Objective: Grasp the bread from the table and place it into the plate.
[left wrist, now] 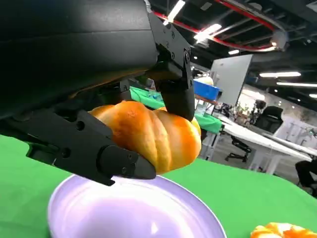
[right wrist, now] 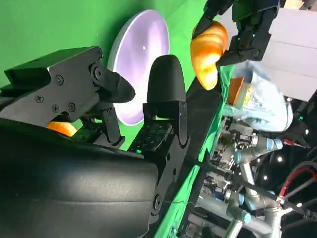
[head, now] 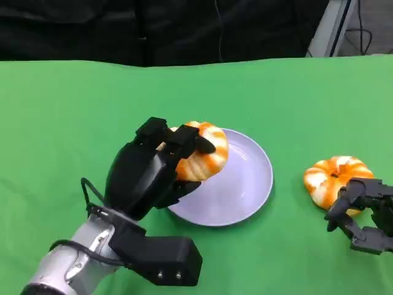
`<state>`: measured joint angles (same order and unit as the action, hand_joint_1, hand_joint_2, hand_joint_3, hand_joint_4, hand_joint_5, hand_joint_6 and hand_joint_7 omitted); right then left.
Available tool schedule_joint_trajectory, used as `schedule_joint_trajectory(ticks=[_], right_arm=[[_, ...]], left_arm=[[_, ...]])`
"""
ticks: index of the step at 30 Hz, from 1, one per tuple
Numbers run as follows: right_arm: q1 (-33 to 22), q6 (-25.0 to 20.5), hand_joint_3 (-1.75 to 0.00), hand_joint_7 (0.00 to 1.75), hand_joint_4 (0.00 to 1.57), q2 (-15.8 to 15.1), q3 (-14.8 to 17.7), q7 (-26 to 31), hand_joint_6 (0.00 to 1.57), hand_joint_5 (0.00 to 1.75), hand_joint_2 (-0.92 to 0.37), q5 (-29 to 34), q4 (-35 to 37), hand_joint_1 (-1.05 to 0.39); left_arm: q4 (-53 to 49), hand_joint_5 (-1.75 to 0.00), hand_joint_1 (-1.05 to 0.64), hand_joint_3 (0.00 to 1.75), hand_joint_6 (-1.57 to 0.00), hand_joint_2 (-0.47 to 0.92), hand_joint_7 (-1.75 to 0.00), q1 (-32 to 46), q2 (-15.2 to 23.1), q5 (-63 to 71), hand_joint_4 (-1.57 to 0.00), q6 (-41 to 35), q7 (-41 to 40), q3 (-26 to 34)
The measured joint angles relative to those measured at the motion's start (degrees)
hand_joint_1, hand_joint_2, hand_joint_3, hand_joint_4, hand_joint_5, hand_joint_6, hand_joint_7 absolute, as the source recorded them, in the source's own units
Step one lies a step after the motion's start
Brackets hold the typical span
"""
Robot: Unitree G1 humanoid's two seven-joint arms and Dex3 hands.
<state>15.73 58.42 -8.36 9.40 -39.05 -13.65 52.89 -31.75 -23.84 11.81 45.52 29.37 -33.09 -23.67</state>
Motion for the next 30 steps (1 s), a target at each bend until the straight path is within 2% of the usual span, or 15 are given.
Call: schedule_joint_trajectory(ticks=[7,20,30], right_arm=[[0.00,0.14,-0.84,0.94,0.89,0.00,-0.03,-0.03,0.96,1.36,-0.67,-0.04,0.00,0.14],[0.00,0.72,-0.88,0.96,0.89,0.00,-0.43,0.49,0.96,1.37,-0.65,0.27,0.08,0.14],[-0.04,0.67,-0.87,0.96,0.88,0.00,-0.58,0.61,0.95,1.38,-0.67,0.59,0.05,0.13]], left_arm=[[-1.33,-1.70,-0.14,0.34,-0.52,0.92,-1.38,-1.03,-0.85,-0.03,-0.46,0.08,-0.24,-1.00],[-6.58,-1.65,-0.18,0.46,-0.52,0.92,-1.28,-4.21,-3.17,-2.50,-0.44,1.15,2.86,-1.73],[-11.95,-1.62,-0.16,0.43,-0.54,0.92,-1.25,-6.16,-4.21,-3.32,-0.45,2.25,3.57,-2.58]])
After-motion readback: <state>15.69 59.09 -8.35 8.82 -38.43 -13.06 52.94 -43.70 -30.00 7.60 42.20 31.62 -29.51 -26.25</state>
